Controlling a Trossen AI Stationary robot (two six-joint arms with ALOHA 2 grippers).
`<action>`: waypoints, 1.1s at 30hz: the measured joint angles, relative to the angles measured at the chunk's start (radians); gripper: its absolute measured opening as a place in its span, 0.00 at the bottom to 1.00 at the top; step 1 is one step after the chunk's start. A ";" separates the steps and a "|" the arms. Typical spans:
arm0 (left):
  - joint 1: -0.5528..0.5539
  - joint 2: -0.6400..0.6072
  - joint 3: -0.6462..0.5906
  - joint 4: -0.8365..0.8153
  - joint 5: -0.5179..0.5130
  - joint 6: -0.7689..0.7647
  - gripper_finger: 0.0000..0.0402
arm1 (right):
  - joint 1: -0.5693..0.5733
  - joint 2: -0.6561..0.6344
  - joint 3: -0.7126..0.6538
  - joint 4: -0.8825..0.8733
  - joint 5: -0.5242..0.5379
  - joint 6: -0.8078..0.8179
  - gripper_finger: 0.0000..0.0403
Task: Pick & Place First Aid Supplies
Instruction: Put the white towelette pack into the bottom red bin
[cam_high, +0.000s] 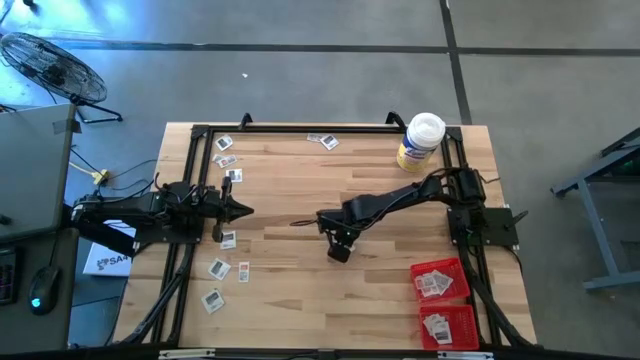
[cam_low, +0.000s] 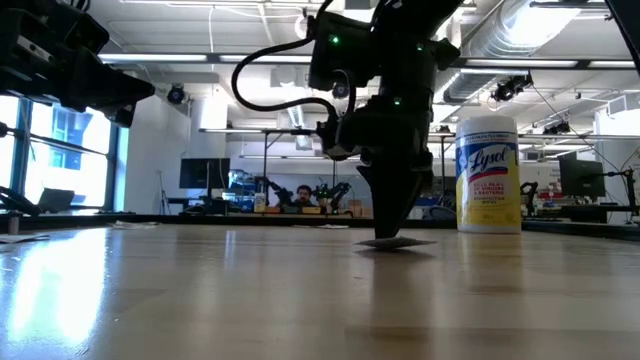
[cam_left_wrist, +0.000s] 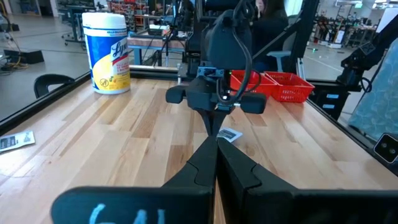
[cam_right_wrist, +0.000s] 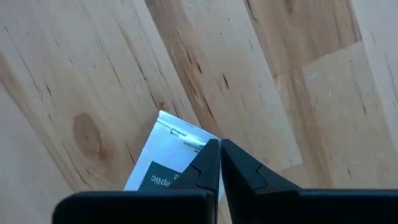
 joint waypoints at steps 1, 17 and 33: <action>0.000 0.000 0.000 0.000 0.000 0.000 0.00 | 0.000 0.001 0.000 0.000 0.005 -0.003 0.01; 0.000 0.000 0.000 0.000 0.000 0.000 0.00 | 0.002 -0.112 -0.007 -0.060 0.034 0.014 0.00; 0.000 0.000 0.000 0.000 0.000 0.000 0.00 | 0.035 -0.129 -0.005 -0.041 0.092 -0.001 0.24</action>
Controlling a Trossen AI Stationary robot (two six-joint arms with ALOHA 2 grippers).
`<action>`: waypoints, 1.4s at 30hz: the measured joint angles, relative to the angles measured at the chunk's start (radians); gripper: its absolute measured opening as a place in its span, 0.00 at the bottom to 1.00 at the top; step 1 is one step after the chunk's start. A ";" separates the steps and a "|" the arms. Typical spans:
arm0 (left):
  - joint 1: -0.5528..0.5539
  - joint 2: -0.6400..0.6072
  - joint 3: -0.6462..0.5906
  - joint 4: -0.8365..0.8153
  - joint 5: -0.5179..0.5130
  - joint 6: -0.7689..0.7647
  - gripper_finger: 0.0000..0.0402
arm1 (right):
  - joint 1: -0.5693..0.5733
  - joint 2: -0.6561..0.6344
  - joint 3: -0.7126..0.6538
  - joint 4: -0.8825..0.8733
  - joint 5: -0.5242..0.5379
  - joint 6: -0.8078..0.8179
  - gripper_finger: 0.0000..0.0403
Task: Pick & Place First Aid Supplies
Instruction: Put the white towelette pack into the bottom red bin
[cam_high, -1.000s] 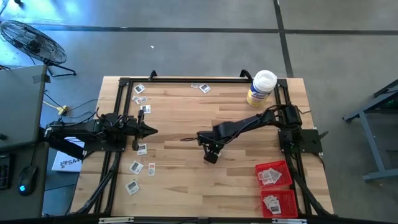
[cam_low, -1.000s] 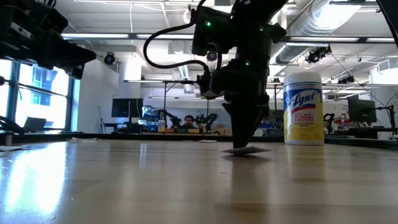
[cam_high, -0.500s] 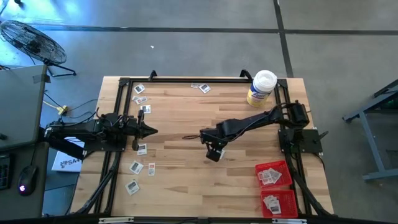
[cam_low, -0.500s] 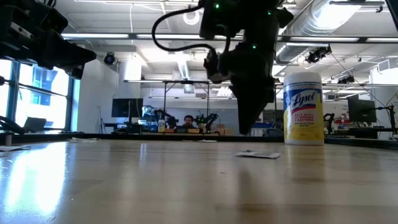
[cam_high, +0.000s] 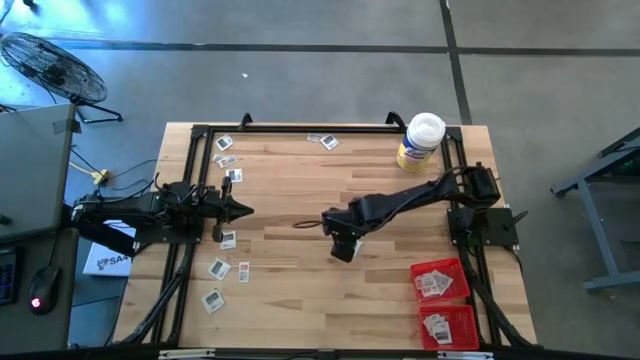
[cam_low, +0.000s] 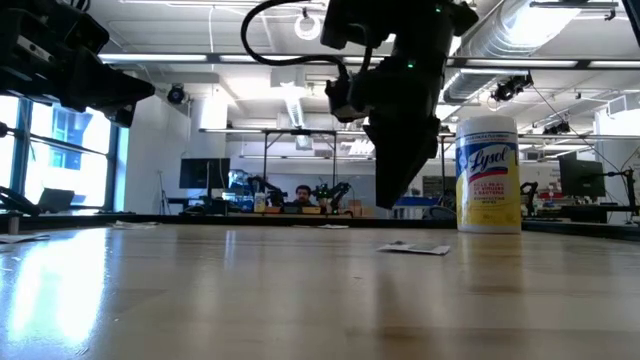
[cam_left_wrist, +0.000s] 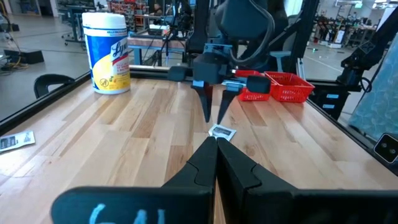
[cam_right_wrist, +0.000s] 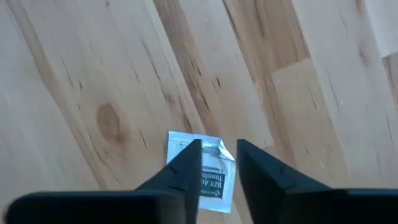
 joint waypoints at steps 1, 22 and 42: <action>0.000 0.000 0.000 0.000 0.000 0.000 0.00 | 0.002 0.000 0.000 -0.003 0.001 -0.001 0.27; 0.000 0.000 0.000 0.000 0.000 0.000 0.00 | 0.004 0.102 0.002 -0.027 -0.011 -0.078 0.38; 0.000 0.000 0.000 0.000 0.000 0.000 0.00 | 0.005 0.174 0.010 -0.045 -0.026 -0.134 0.08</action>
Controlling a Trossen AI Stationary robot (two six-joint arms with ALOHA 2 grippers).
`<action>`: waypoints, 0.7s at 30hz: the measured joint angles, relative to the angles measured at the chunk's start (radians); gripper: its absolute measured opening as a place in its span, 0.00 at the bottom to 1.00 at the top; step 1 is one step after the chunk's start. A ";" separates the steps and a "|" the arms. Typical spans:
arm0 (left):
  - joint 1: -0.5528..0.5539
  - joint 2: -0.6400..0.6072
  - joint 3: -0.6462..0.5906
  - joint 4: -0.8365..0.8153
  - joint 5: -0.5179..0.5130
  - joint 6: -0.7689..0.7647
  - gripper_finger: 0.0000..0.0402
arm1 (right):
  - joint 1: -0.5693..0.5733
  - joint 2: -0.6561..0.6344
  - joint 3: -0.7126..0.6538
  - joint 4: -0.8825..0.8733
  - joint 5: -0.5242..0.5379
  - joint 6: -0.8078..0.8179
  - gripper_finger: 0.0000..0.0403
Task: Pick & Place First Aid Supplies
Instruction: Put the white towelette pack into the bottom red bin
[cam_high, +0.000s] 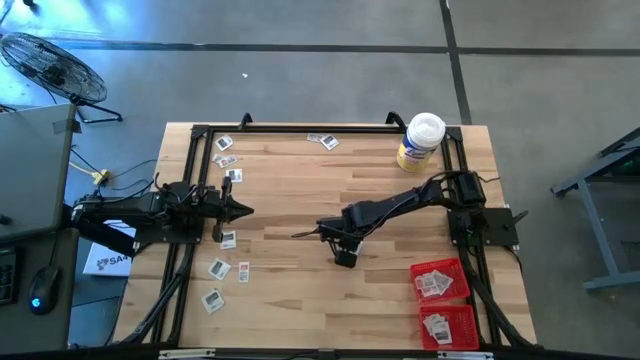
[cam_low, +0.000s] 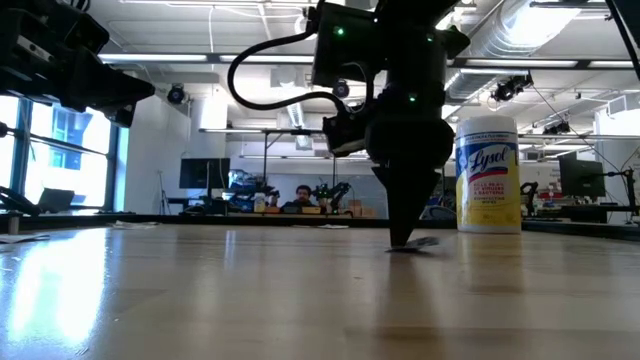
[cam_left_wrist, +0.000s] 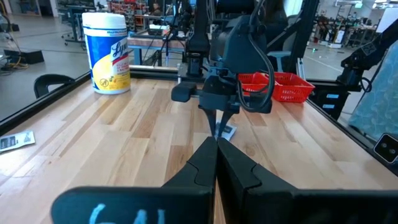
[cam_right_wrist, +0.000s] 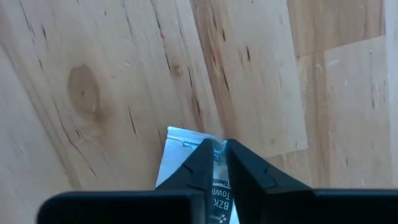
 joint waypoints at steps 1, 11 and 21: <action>0.000 0.000 0.000 0.000 0.000 0.000 0.00 | 0.000 0.000 0.000 0.000 0.000 0.000 0.06; 0.000 0.000 0.000 0.000 0.000 0.000 0.00 | 0.000 -0.031 0.061 -0.085 0.013 0.020 0.01; 0.000 0.000 0.000 0.000 0.000 0.000 0.00 | 0.069 -0.195 0.079 -0.225 -0.024 0.156 0.00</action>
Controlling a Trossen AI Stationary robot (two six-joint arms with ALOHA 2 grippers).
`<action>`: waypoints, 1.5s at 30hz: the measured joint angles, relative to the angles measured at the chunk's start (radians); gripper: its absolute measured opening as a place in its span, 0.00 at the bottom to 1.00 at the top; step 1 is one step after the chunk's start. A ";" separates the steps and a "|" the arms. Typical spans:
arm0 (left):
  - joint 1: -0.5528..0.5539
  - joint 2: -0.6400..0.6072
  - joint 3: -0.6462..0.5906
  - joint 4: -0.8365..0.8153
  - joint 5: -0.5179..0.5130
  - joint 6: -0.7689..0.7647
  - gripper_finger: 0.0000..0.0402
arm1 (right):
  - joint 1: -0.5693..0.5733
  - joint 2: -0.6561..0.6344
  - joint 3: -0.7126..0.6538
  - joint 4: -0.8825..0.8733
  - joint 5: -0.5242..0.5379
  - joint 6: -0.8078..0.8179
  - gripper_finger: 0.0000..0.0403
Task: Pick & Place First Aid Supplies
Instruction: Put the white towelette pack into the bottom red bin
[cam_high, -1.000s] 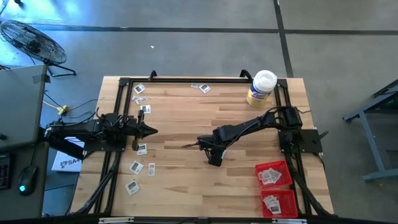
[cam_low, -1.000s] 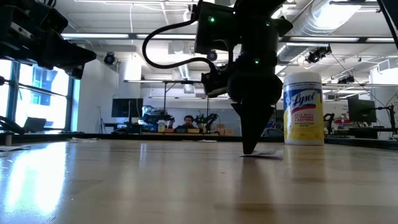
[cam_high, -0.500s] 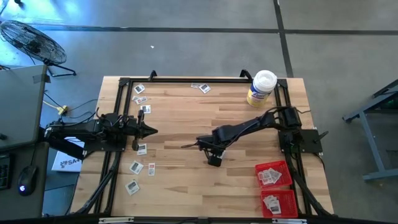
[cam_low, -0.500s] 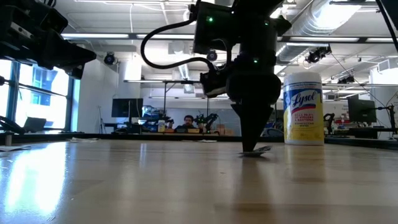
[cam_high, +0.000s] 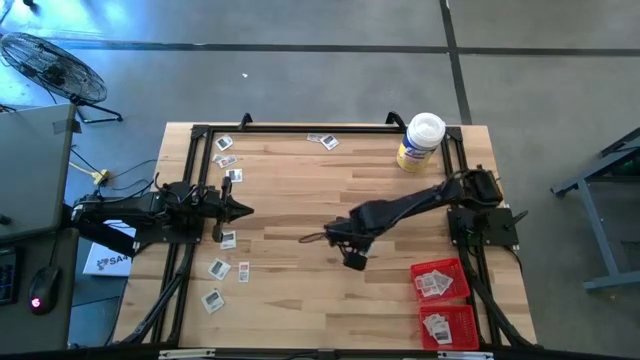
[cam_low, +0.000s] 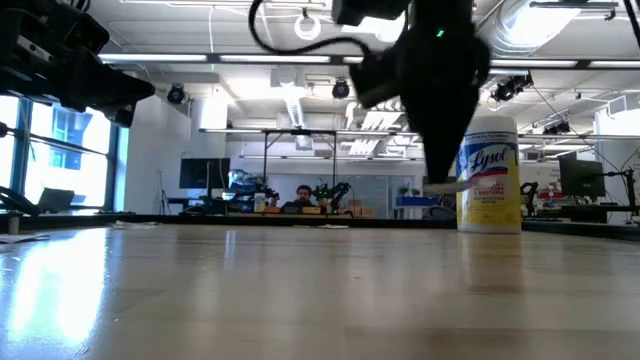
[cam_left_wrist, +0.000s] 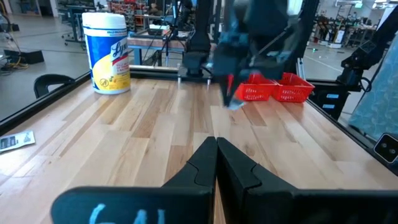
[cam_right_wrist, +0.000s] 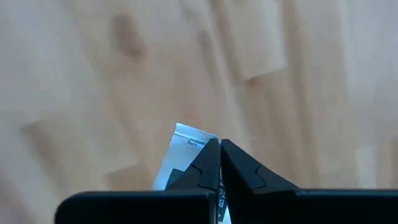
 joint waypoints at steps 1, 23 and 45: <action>0.000 0.000 0.000 0.000 0.000 0.000 0.00 | 0.016 -0.021 0.002 -0.003 -0.014 0.017 0.00; 0.000 0.000 0.000 0.000 0.000 0.000 0.00 | 0.680 -0.130 -0.007 -0.156 -0.187 0.790 0.00; 0.000 0.000 0.000 0.000 0.000 0.000 0.00 | 0.742 -0.130 -0.217 0.005 -0.310 0.969 0.26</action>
